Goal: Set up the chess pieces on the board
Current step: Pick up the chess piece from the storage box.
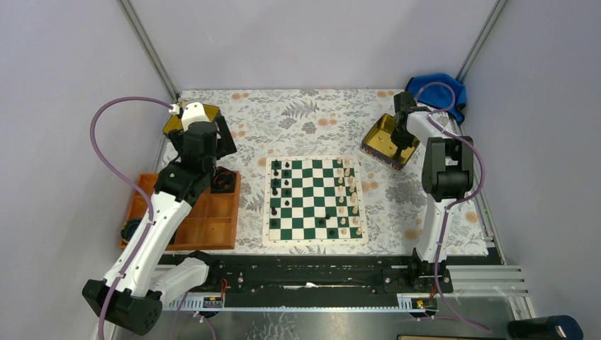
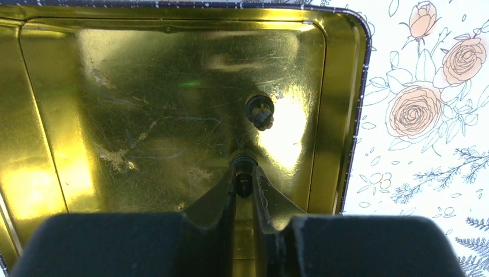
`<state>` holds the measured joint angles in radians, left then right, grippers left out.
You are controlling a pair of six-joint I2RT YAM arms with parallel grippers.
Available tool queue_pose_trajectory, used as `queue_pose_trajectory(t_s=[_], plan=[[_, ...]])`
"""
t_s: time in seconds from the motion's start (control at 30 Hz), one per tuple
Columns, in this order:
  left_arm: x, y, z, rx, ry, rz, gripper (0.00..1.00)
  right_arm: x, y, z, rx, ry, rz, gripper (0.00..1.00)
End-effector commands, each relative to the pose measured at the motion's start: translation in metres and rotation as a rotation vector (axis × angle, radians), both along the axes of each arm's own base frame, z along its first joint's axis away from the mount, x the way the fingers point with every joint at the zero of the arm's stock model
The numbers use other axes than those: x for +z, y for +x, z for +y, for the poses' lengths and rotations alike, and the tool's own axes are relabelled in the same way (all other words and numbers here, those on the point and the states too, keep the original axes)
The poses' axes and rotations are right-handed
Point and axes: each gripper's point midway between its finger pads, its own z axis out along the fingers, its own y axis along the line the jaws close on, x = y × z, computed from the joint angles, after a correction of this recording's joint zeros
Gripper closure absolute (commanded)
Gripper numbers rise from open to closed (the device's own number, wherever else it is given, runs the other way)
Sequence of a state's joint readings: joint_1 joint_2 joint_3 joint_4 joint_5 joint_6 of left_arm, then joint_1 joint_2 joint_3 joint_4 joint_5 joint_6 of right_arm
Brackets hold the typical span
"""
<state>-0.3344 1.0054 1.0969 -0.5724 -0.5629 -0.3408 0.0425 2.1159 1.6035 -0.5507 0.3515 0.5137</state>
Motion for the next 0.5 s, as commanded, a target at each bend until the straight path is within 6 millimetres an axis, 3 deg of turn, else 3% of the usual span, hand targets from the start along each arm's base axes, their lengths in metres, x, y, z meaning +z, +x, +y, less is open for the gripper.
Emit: queue_pose_trajectory(t_s=[0.0,0.47], plan=[[0.007,0.006,-0.006,-0.019,-0.02,-0.045,0.01,0.022,0.0,-0.001,0.015,0.004,-0.045,1.0],[0.008,0.006,-0.009,-0.028,-0.035,-0.044,0.01,0.036,-0.005,-0.002,0.033,-0.008,-0.071,1.0]])
